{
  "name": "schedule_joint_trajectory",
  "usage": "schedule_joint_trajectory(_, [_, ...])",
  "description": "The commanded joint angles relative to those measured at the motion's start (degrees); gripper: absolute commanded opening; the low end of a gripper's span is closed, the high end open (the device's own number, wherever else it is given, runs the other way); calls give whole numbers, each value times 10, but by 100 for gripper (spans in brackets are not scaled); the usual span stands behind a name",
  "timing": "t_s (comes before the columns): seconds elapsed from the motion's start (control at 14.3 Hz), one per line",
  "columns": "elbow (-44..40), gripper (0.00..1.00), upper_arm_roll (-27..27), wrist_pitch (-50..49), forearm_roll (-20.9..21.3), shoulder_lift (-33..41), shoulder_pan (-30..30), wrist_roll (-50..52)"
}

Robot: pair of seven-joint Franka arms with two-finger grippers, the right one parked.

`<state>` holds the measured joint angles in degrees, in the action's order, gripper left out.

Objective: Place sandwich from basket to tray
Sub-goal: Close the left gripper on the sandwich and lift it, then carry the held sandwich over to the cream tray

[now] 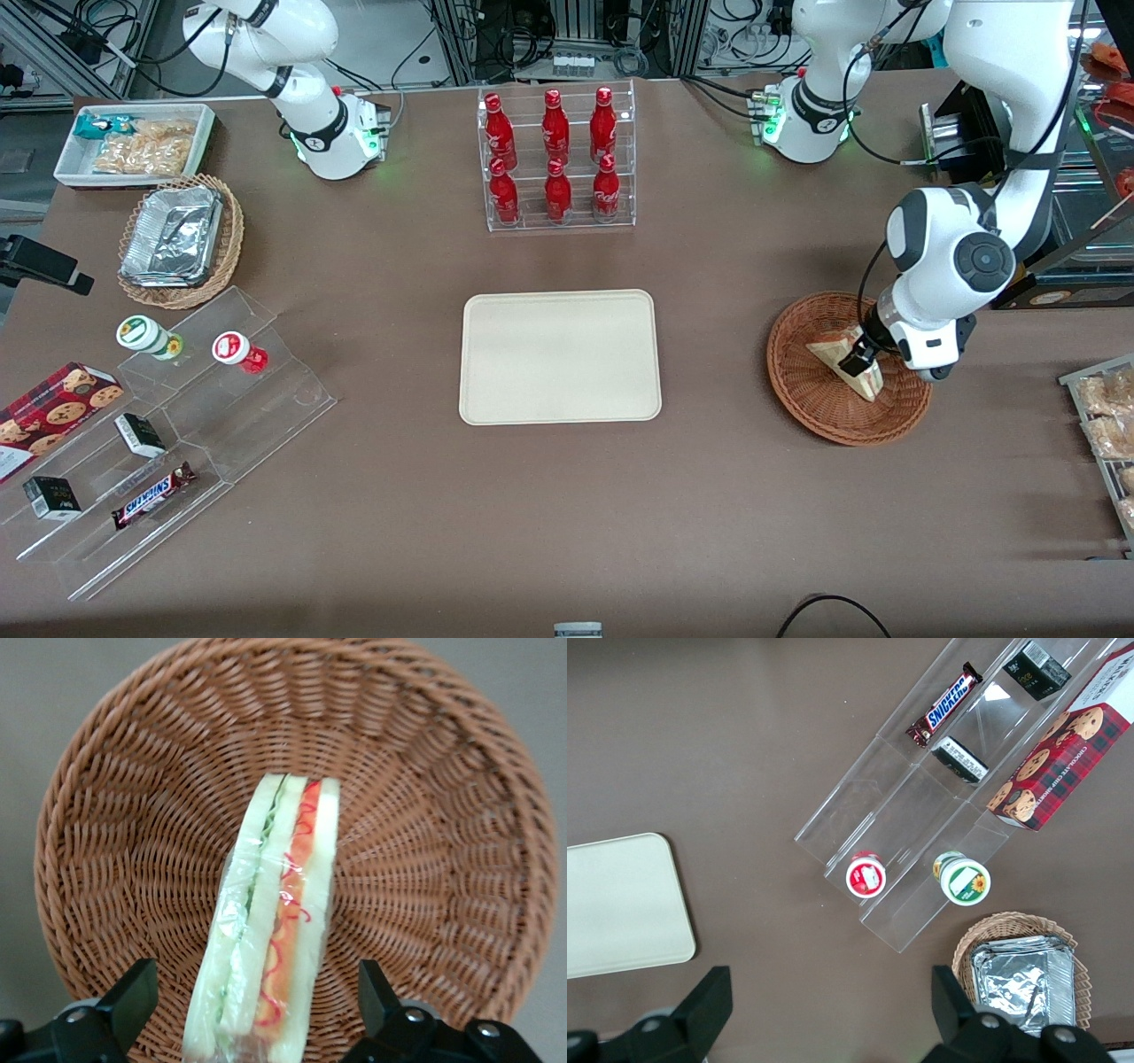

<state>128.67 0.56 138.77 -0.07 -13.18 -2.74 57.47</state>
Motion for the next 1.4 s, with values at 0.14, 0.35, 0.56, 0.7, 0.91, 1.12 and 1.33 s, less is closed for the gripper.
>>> schedule_joint_trajectory(0.14, [1, 31, 0, 4, -6, -18, -9, 58])
schedule_joint_trajectory(0.35, [-20, 9, 0, -31, -3, -10, -9, 53])
schedule_joint_trajectory(0.56, [-98, 7, 2, -147, 1, -4, -9, 20])
schedule_joint_trajectory(0.7, [-154, 5, 30, -226, 1, -5, -10, -47])
schedule_joint_trajectory(0.91, [-197, 3, 79, -266, 2, -15, -11, -127])
schedule_joint_trajectory(1.12, [-254, 4, 153, -266, 38, -68, -11, -231])
schedule_joint_trajectory(1.33, [-316, 1, 225, -267, 53, -123, -15, -178])
